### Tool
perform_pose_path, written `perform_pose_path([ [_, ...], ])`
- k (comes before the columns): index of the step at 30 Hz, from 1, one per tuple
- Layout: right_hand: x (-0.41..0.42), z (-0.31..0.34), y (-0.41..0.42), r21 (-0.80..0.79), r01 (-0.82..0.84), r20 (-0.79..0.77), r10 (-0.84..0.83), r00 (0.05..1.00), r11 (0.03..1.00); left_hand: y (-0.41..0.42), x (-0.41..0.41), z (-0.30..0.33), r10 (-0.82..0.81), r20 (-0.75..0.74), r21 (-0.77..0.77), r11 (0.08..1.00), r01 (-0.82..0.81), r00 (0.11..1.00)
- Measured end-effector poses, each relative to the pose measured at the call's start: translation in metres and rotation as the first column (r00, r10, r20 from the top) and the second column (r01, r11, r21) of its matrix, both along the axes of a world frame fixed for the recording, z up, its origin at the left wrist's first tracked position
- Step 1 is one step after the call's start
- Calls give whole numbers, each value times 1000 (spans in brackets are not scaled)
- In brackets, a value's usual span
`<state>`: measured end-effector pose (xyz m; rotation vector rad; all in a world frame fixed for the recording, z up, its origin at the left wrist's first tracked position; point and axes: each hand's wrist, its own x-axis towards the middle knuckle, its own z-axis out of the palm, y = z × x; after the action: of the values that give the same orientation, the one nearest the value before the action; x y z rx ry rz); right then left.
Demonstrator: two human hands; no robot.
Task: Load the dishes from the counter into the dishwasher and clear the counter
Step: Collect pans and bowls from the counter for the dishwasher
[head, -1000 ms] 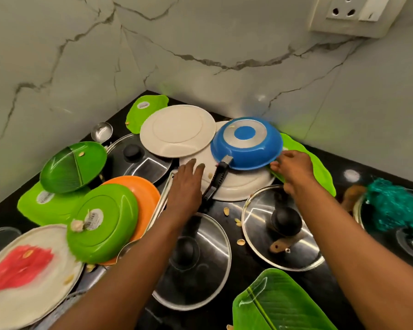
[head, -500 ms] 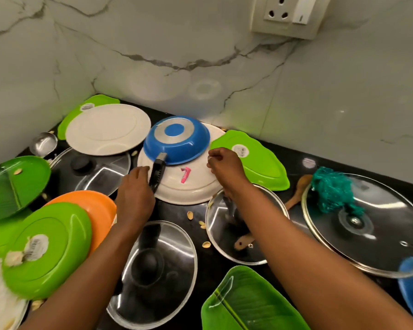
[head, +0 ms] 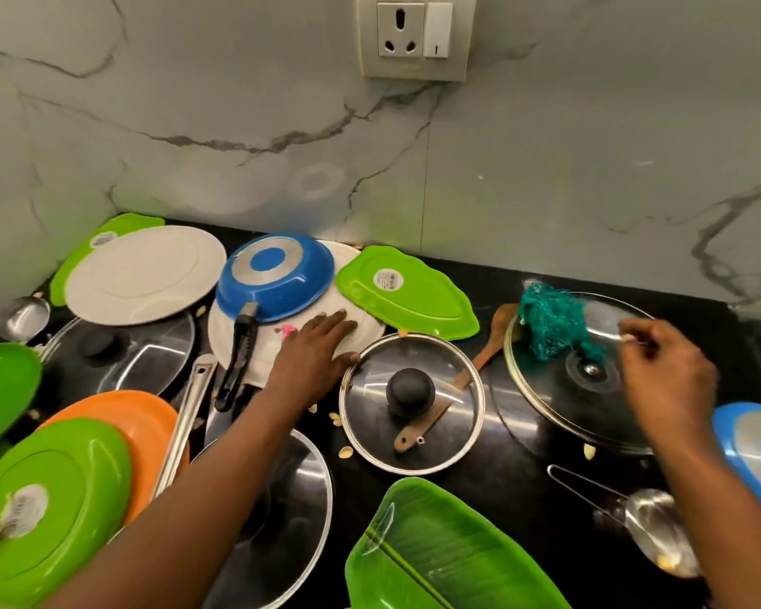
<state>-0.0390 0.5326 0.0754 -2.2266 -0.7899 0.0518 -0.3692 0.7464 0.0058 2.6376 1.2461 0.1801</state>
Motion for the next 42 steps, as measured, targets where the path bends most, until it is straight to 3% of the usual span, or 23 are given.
perform_pose_path([
  [4, -22, -17, 16, 25, -108, -82, 109, 991, 994, 0, -29, 6, 19, -184, 0, 1000, -20, 983],
  [8, -67, -24, 49, 105, -315, 30, 313, 949, 943, 1, -42, 18, -4, -298, -112, 993, -31, 955],
  [13, -130, -27, 85, 137, -536, 43, 536, 843, 833, 4, -35, 31, -12, -437, 182, 978, 101, 900],
  [17, -167, -30, 106, 140, -638, 67, 635, 769, 757, 5, -32, 36, -156, -548, 343, 854, 391, 822],
  [19, -176, -29, 113, 152, -655, 94, 649, 755, 740, 6, -37, 38, -162, -517, 407, 817, 408, 841],
  [22, -176, -27, 118, 167, -646, 101, 639, 763, 745, 10, -49, 44, -141, -343, 538, 781, 318, 929],
  [25, -173, -29, 118, 164, -631, 64, 630, 774, 758, 18, -58, 60, -89, -160, 664, 727, 174, 983],
  [28, -175, -34, 114, 160, -605, 33, 608, 793, 780, 30, -63, 77, 13, -32, 688, 726, 13, 999],
  [35, -182, -41, 103, 107, -610, -15, 615, 789, 785, 30, -70, 56, 39, -266, 587, 799, 130, 963],
  [42, -187, -51, 102, 28, -658, 13, 658, 753, 753, 4, -63, 20, 65, -234, 516, 854, 68, 970],
])
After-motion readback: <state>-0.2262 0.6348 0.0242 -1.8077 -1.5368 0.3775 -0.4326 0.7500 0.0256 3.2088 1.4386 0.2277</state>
